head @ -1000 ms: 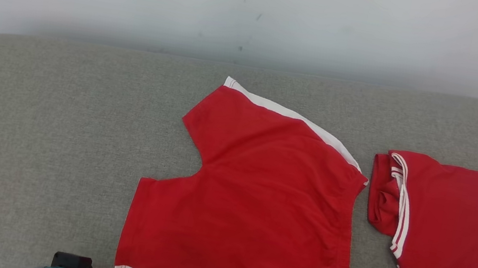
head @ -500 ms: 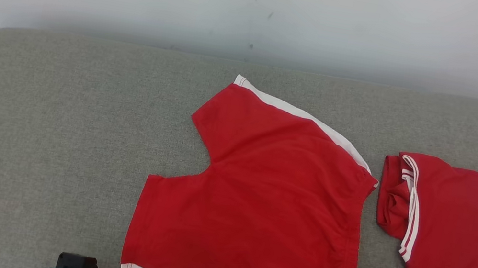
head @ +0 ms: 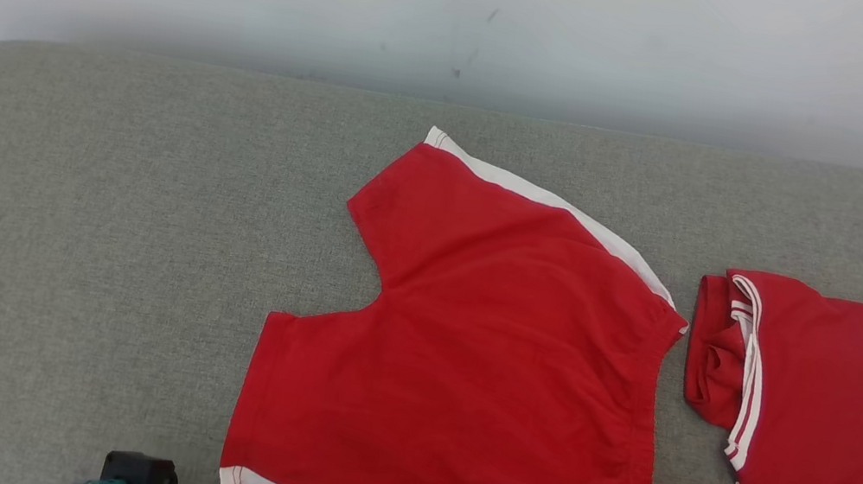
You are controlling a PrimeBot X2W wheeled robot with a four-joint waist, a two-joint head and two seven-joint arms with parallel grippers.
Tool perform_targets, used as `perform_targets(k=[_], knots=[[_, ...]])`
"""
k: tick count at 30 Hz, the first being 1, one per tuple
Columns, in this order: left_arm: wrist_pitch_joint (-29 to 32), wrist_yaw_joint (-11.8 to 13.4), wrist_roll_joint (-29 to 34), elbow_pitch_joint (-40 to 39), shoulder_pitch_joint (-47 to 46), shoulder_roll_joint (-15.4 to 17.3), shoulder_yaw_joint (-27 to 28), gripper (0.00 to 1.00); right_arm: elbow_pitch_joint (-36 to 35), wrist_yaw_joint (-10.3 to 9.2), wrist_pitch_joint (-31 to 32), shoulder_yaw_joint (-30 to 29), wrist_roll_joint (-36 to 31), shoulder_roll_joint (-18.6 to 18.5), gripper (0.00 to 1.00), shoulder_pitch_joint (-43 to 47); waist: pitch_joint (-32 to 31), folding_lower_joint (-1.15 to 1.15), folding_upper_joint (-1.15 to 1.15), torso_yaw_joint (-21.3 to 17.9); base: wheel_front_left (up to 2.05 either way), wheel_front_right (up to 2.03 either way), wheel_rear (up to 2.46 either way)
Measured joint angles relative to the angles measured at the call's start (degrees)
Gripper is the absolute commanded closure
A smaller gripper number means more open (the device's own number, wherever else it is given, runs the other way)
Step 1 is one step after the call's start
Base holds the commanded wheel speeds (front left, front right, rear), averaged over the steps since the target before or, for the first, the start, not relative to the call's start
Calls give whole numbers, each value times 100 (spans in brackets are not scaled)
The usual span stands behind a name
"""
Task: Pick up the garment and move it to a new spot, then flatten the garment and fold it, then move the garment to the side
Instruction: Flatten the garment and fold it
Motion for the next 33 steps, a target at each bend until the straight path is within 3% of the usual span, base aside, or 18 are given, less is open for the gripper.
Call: perform_targets(k=[7, 17, 26, 33], knots=[[-159, -3, 0, 41, -95, -2, 30, 100, 43, 152, -152, -82, 200, 1, 100, 21, -56, 0, 0, 13, 0, 0, 0], [-254, -2, 65, -297, 112, 325, 62, 100, -277, 345, -205, -82, 550, -70, 100, 336, -337, 0, 0, -7, 0, 0, 0], [-187, -4, 18, -1010, 666, 664, 82, 100, -856, 403, -105, -48, 992, -114, 100, 797, -576, 0, 0, 10, 0, 0, 0], [81, -25, -137, -1451, 682, 730, 66, 100, -1160, 403, 10, -114, 1182, -188, 100, 882, -492, 1, 0, -34, 0, 0, 0]])
